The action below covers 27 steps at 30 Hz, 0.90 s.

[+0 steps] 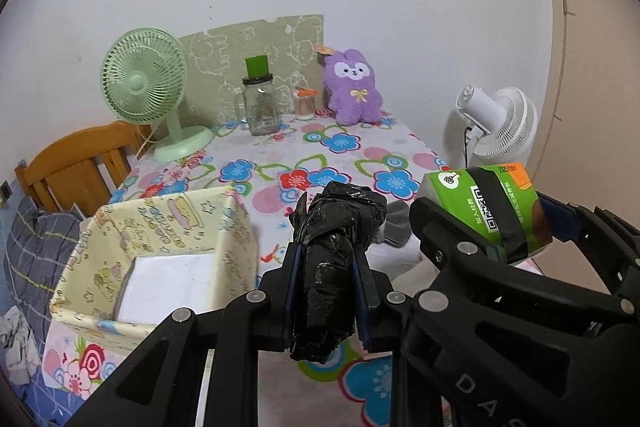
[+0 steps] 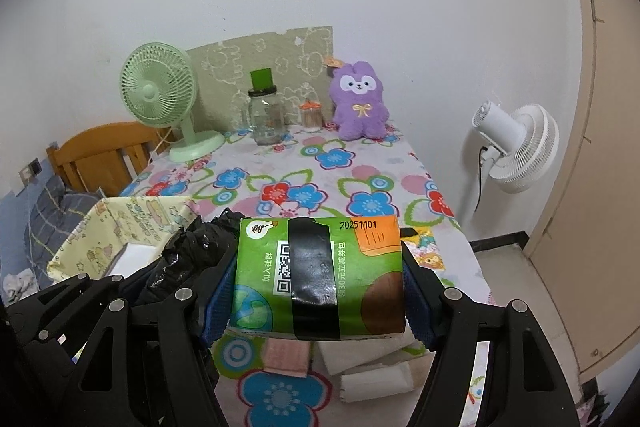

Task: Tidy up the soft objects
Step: 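Carry the umbrella and tissue pack over the fabric box with both tools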

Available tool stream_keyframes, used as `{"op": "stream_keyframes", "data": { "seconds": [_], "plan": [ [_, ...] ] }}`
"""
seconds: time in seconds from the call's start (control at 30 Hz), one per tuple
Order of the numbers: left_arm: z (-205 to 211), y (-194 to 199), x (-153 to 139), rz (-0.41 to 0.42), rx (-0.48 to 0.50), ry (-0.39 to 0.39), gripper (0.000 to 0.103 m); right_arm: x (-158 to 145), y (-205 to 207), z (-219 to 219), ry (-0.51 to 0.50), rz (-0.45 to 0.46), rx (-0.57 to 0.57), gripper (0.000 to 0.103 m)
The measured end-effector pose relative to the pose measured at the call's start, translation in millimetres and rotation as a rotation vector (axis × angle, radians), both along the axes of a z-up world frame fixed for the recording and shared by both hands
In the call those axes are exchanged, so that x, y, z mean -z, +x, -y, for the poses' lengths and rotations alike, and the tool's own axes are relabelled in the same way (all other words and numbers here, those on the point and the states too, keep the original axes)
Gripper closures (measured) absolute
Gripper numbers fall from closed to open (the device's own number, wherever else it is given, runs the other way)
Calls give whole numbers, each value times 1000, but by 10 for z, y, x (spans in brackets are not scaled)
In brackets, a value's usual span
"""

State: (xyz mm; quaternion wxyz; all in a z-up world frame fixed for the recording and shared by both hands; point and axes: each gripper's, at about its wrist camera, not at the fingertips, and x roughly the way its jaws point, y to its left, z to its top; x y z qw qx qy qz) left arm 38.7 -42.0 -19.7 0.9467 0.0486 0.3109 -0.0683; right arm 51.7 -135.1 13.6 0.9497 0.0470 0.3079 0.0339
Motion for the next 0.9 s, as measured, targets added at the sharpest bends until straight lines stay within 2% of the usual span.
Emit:
{"op": "stream_keyframes", "data": {
  "seconds": [0.5,0.9],
  "plan": [
    [-429,-2,-193,45,-19,-1,80,-201,38,-434,10,30,-35,29],
    [-822,139,-173,43,-60,-7,80,-215,234,-843,-4,35,-73,29]
  ]
}}
